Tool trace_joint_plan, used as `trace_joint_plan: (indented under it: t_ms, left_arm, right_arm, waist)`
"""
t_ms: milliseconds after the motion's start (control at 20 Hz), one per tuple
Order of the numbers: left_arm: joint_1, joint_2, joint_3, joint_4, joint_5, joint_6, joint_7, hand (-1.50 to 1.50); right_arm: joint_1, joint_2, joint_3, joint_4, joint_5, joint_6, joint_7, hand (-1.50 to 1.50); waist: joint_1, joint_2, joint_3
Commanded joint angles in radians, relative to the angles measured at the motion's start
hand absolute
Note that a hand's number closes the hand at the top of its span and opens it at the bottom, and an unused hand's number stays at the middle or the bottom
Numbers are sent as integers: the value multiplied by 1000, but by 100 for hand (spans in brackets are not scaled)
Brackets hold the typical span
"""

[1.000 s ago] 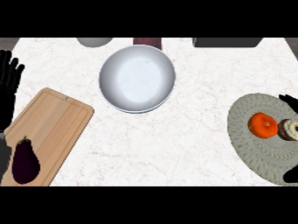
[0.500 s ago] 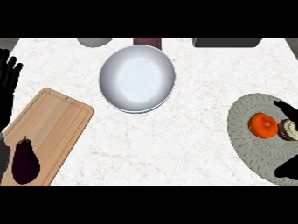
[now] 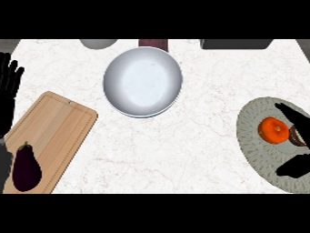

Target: Pick the squash from the placemat and place it in the bowl

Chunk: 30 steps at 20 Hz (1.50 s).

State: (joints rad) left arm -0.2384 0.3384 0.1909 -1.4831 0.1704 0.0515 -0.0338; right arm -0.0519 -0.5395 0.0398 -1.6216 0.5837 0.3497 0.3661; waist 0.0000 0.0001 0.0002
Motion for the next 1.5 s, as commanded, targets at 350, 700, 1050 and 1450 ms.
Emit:
trace_joint_plan:
  t_ms: [350,700,1050,1450]
  left_arm:
    - [-42,-19,10,10,-34,-9,33,0]
    - [14,-27,55,-19,2,-58,5,0]
    - [30,-47,27,-41,-43,-49,15,0]
    - [17,-33,67,-19,-23,-63,11,0]
  right_arm:
    - [-70,86,-6,206,157,-32,-106,-150]
    - [-65,122,-51,246,190,-42,-134,-150]
    - [-151,139,-85,407,232,-49,-134,-150]
    - [-131,147,-81,371,278,-152,-229,150]
  waist:
    - [1,0,0]
    - [0,0,0]
    - [2,0,0]
    - [-1,-1,0]
